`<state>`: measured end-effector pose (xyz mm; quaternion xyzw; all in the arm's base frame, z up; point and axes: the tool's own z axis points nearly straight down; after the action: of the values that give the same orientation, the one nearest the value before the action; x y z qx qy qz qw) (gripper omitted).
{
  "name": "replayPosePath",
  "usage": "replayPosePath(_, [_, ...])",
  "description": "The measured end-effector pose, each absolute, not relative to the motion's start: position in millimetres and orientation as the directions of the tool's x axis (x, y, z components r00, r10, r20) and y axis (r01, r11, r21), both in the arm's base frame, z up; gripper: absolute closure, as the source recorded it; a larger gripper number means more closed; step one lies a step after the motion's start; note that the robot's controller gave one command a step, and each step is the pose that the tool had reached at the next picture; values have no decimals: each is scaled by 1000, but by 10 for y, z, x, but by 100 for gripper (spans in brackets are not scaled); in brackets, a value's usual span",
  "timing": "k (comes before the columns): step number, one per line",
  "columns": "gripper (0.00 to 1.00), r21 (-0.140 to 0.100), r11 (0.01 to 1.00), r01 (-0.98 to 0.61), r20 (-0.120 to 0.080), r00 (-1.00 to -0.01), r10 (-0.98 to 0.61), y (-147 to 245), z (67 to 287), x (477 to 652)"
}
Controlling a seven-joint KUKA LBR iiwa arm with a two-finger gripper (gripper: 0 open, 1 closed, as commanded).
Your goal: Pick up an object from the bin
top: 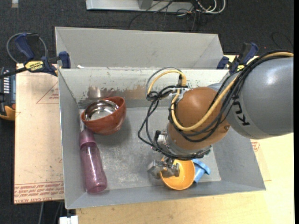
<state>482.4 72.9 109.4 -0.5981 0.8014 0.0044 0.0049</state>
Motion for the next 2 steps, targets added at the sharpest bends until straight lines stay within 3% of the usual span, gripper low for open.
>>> replayPosePath(2, [100,1,287,-958,-15,-287,-958,734,1446,4827])
